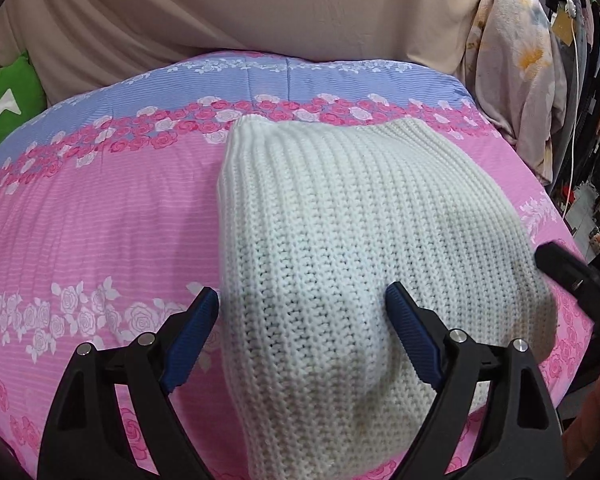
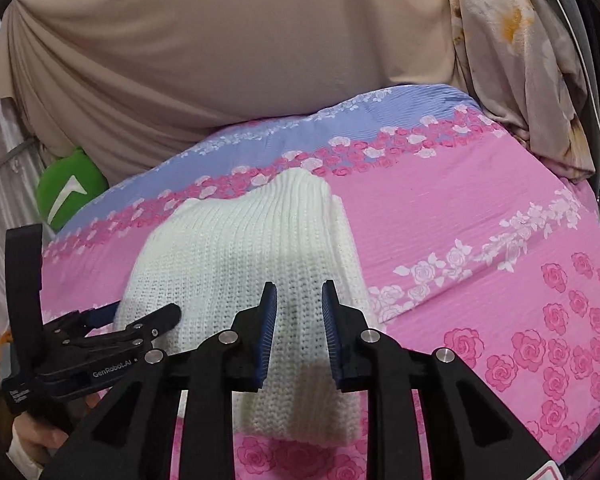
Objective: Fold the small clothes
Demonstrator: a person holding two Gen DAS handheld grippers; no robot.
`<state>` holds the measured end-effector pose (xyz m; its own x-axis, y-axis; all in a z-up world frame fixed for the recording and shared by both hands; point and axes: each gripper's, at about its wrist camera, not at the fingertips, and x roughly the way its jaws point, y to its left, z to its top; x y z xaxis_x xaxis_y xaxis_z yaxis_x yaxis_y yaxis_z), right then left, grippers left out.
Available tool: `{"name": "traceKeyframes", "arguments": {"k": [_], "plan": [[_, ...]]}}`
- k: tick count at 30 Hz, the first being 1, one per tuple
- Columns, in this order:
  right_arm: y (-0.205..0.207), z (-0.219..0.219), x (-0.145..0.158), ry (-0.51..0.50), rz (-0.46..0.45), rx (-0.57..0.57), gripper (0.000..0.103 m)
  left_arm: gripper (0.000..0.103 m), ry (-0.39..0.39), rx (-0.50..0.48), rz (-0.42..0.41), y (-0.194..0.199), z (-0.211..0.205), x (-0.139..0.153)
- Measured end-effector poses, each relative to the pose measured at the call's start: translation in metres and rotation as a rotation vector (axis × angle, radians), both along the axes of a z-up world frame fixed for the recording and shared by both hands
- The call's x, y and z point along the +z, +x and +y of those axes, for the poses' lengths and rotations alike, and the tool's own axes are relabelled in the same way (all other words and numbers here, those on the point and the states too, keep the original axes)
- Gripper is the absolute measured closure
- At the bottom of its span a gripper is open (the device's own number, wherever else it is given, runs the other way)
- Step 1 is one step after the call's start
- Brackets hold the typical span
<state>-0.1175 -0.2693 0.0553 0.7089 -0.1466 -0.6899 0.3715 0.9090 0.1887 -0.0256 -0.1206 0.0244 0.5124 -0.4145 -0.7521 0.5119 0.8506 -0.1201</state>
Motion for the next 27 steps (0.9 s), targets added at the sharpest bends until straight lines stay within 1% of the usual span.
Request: {"name": "traceKeyframes", "arguments": {"k": [1, 2, 3, 4, 6, 8, 9, 11, 14, 15, 17, 18, 20, 21, 23, 25, 26, 27], "plan": [[0.004, 0.002, -0.011, -0.005, 0.041, -0.005, 0.083, 0.019, 0.001, 0.001, 0.0, 0.0, -0.001, 0.0], [0.006, 0.004, -0.021, -0.032, 0.067, -0.025, 0.083, 0.018, 0.002, 0.0, 0.001, 0.0, -0.001, -0.001], [0.004, 0.009, -0.019, -0.056, 0.058, -0.031, 0.083, 0.018, 0.002, -0.003, 0.003, 0.0, -0.002, -0.001], [0.001, 0.013, -0.013, -0.064, 0.051, -0.028, 0.082, 0.018, 0.007, -0.001, -0.002, 0.0, -0.002, -0.001], [-0.008, 0.02, 0.006, -0.047, -0.006, 0.0, 0.077, 0.018, 0.016, 0.0, -0.011, -0.001, -0.002, -0.001], [-0.014, 0.03, 0.018, -0.042, -0.038, 0.039, 0.077, 0.018, 0.012, 0.001, -0.006, -0.001, -0.002, -0.001], [-0.015, 0.034, 0.019, -0.044, -0.036, 0.051, 0.077, 0.018, 0.012, 0.003, -0.006, -0.001, -0.002, -0.001], [-0.014, 0.043, 0.009, -0.037, -0.003, 0.081, 0.077, 0.018, 0.011, 0.006, -0.004, -0.001, -0.001, -0.001], [-0.003, 0.049, -0.029, -0.004, 0.102, 0.095, 0.077, 0.018, 0.013, 0.007, -0.007, -0.002, -0.002, -0.001], [-0.002, 0.053, -0.037, -0.007, 0.116, 0.09, 0.077, 0.017, 0.015, 0.007, -0.008, -0.003, -0.001, -0.001], [-0.004, 0.06, -0.031, -0.05, 0.112, 0.088, 0.077, 0.016, 0.02, 0.012, -0.012, -0.003, -0.001, -0.002], [-0.006, 0.061, -0.024, -0.052, 0.098, 0.089, 0.075, 0.016, 0.021, 0.013, -0.013, -0.003, -0.001, -0.001], [-0.01, 0.062, -0.012, -0.034, 0.059, 0.105, 0.075, 0.016, 0.019, 0.013, -0.009, -0.002, 0.0, -0.001], [-0.011, 0.063, -0.009, -0.037, 0.055, 0.111, 0.075, 0.016, 0.019, 0.013, -0.01, -0.003, 0.0, -0.001], [-0.009, 0.063, -0.015, -0.046, 0.074, 0.117, 0.075, 0.016, 0.019, 0.015, -0.013, -0.003, 0.0, -0.001], [-0.004, 0.062, -0.034, -0.025, 0.125, 0.126, 0.075, 0.016, 0.019, 0.015, -0.013, -0.004, 0.0, -0.001], [-0.004, 0.063, -0.039, -0.034, 0.118, 0.122, 0.075, 0.015, 0.02, 0.013, -0.01, -0.004, 0.0, -0.001], [-0.005, 0.064, -0.037, -0.044, 0.115, 0.123, 0.075, 0.015, 0.02, 0.014, -0.01, -0.005, 0.0, -0.001]]}}
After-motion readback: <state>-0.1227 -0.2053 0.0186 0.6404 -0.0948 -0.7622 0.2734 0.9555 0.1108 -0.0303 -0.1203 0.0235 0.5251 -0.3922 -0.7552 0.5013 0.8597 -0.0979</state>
